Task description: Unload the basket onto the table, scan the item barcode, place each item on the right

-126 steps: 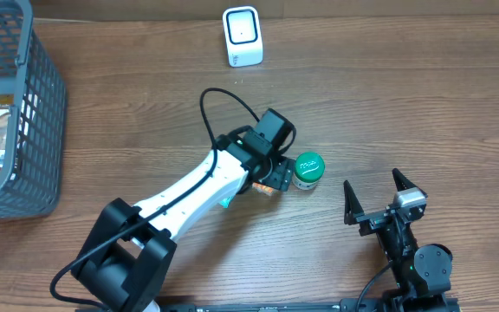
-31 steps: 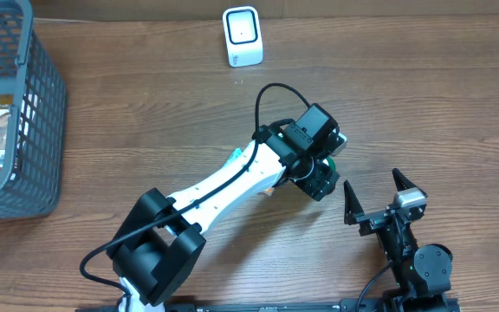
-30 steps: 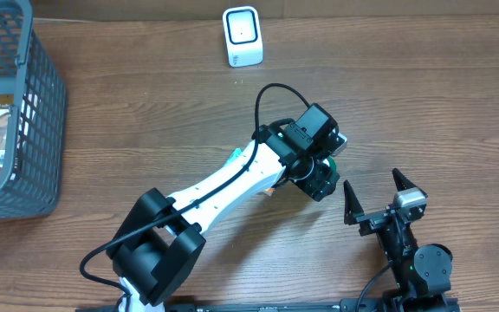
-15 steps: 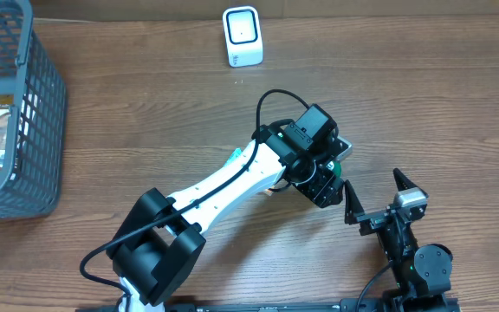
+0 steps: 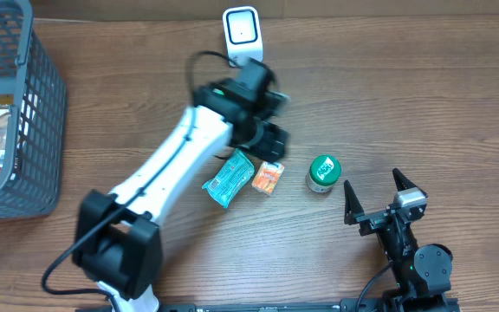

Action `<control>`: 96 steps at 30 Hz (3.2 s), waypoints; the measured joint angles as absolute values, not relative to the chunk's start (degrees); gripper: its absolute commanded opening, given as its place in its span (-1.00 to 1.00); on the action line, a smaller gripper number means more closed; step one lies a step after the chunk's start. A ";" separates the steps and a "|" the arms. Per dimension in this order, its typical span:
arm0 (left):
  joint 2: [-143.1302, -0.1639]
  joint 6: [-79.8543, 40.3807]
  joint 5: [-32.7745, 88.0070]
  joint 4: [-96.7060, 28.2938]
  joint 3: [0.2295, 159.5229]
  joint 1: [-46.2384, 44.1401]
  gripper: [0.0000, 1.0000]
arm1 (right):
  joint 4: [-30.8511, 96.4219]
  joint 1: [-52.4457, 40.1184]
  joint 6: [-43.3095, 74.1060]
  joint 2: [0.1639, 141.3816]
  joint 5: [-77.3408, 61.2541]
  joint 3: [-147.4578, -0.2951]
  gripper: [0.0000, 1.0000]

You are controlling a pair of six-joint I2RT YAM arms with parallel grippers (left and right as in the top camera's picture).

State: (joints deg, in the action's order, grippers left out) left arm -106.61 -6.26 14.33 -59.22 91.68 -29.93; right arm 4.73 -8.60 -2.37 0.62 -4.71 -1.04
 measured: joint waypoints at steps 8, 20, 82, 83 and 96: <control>-106.17 -8.82 -2.09 -61.04 87.48 -19.51 0.56 | 4.75 -8.60 -2.39 0.62 -4.69 -1.04 1.00; -106.17 -9.06 -1.48 -46.44 66.24 -16.91 0.47 | 4.73 -8.60 -2.39 0.62 -4.69 -1.04 1.00; -97.60 -1.56 -10.20 -59.66 111.39 -12.64 1.00 | 4.69 -8.60 -2.39 0.62 -4.69 -1.04 1.00; -96.79 -0.69 -10.83 -60.10 115.37 -9.52 1.00 | 4.67 -8.60 -2.37 0.62 -4.71 -1.04 1.00; -98.63 5.67 -13.23 -63.64 124.64 27.33 1.00 | 4.69 -8.60 -2.37 0.62 -4.71 -1.04 1.00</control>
